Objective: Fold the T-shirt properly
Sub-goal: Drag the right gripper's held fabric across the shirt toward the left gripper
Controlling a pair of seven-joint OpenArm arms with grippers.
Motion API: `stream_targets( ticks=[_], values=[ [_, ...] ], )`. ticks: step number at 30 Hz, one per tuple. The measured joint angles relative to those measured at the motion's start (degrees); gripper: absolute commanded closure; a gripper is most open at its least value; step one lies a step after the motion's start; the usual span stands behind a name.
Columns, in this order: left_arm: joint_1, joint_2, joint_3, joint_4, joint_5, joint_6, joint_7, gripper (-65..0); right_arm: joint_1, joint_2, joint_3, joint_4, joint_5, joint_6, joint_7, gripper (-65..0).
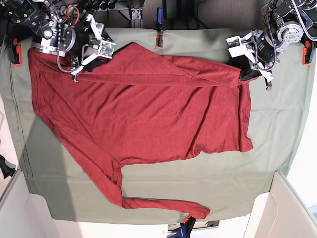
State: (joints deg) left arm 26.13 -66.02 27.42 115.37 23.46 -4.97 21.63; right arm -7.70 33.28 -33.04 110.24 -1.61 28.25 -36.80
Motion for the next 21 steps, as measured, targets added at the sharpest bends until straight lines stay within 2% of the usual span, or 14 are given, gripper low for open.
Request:
stream_targets(
  ticks=[5, 8, 9, 11, 15, 21],
  values=[
    [0.00, 0.00, 0.00, 0.00, 0.00, 0.00, 0.00, 0.0, 1.05, -2.91, -1.11, -1.99, -0.83, -0.07, 0.61, -31.4],
    [0.02, 0.00, 0.00, 0.00, -0.02, 0.00, 0.02, 0.0, 1.05, -4.15, -1.11, -2.54, -1.03, -1.36, 0.79, -30.4],
    [0.00, 0.00, 0.00, 0.00, -0.02, 0.00, 0.00, 0.0, 1.05, -4.59, -1.11, -2.58, -1.49, -2.14, 0.76, -27.5],
    [0.00, 0.00, 0.00, 0.00, 0.00, 0.02, 0.00, 0.0, 1.01, -5.60, -1.14, -2.64, -2.78, -3.54, 0.74, -17.3],
    [0.00, 0.00, 0.00, 0.00, 0.00, 0.00, 0.02, 0.0, 1.03, -7.13, -1.29, -2.91, -4.50, -3.89, 0.33, 0.0],
    [0.00, 0.00, 0.00, 0.00, 0.00, 0.00, 0.00, 0.0, 2.47, -7.69, -0.70, -3.04, -5.79, -4.11, 0.00, 0.0]
  ],
)
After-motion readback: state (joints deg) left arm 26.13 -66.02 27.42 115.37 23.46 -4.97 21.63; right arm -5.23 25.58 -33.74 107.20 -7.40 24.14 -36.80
